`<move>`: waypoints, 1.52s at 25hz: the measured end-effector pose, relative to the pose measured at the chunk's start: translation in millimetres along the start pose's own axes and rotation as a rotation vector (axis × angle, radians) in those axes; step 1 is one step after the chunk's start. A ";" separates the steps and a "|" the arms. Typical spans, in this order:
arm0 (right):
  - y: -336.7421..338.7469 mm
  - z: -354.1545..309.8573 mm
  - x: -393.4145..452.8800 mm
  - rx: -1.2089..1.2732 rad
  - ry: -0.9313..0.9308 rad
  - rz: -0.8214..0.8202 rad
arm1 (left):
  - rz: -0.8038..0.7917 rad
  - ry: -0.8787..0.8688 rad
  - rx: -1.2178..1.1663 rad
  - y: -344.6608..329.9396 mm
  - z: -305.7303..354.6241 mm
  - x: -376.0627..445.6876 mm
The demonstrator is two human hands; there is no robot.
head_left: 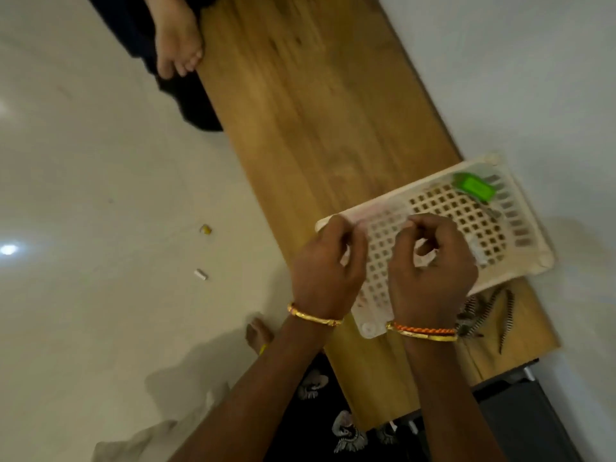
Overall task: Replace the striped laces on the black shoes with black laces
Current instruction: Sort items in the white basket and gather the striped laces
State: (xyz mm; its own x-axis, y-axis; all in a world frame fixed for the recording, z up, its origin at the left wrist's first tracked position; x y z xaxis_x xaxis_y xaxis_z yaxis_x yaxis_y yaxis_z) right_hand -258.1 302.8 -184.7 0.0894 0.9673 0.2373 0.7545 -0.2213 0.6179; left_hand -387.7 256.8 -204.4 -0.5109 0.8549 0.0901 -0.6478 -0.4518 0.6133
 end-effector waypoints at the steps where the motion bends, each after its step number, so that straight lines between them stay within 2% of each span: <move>1: -17.9 -18.0 -13.0 0.033 0.028 -0.054 | 0.046 0.090 0.023 19.0 -28.0 -10.9; 3: -63.8 -49.8 -45.1 0.123 0.081 -0.207 | 0.096 0.291 0.097 51.2 -93.8 -33.0; 6: -152.9 -77.3 -103.0 0.197 0.106 -0.558 | 0.035 0.639 0.197 80.0 -203.1 -71.8; 9: -258.6 -71.5 -166.7 0.059 0.100 -0.944 | -0.102 0.971 0.199 96.4 -312.9 -110.4; 11: -336.3 -54.2 -205.3 -0.068 0.111 -1.135 | -0.193 1.096 0.161 99.5 -386.8 -130.2; 13: -413.2 -28.3 -238.1 -0.181 0.149 -1.258 | -0.253 1.161 0.147 98.5 -455.9 -142.0; 17: -548.0 30.4 -284.1 -0.365 0.338 -1.394 | -0.237 1.223 0.123 80.7 -570.1 -146.3; 21: -651.4 72.2 -320.3 -0.409 0.508 -1.435 | -0.120 1.243 0.081 42.3 -654.4 -136.4; 23: -676.3 80.6 -329.2 -0.455 0.615 -1.396 | -0.094 1.264 0.113 25.6 -674.9 -131.7; 25: -684.8 81.6 -330.8 -0.458 0.690 -1.266 | -0.016 1.265 0.139 17.1 -684.9 -129.1; 27: -686.5 83.2 -326.3 -0.397 0.607 -1.226 | 0.045 1.272 0.133 16.5 -688.0 -127.2; 29: -679.9 85.1 -320.3 -0.295 0.433 -1.292 | 0.034 1.287 0.093 19.6 -682.4 -125.8; 31: -663.5 81.8 -311.7 -0.247 0.266 -1.287 | 0.083 1.308 -0.004 31.2 -666.6 -122.5; 35: -602.2 66.7 -300.7 -0.088 -0.269 -1.207 | 0.263 1.390 -0.257 65.8 -611.3 -114.0; 38: -542.2 39.9 -286.1 0.071 -0.578 -1.197 | 0.273 1.345 -0.280 94.5 -553.0 -99.0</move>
State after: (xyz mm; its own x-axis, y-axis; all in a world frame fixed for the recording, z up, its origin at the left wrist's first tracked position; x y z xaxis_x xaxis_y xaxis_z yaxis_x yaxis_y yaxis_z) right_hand -666.9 151.0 -617.5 -0.4006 0.4765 -0.7826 0.5917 0.7867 0.1761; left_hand -710.8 -11.5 -589.4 -0.6779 -0.0910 -0.7295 -0.4499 -0.7334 0.5096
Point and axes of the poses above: each hand's wrist, its own x-axis towards the middle knuckle, its own y-axis out of the back of the hand, z = x × y, the point moved 6 cm from there along x, towards the middle knuckle
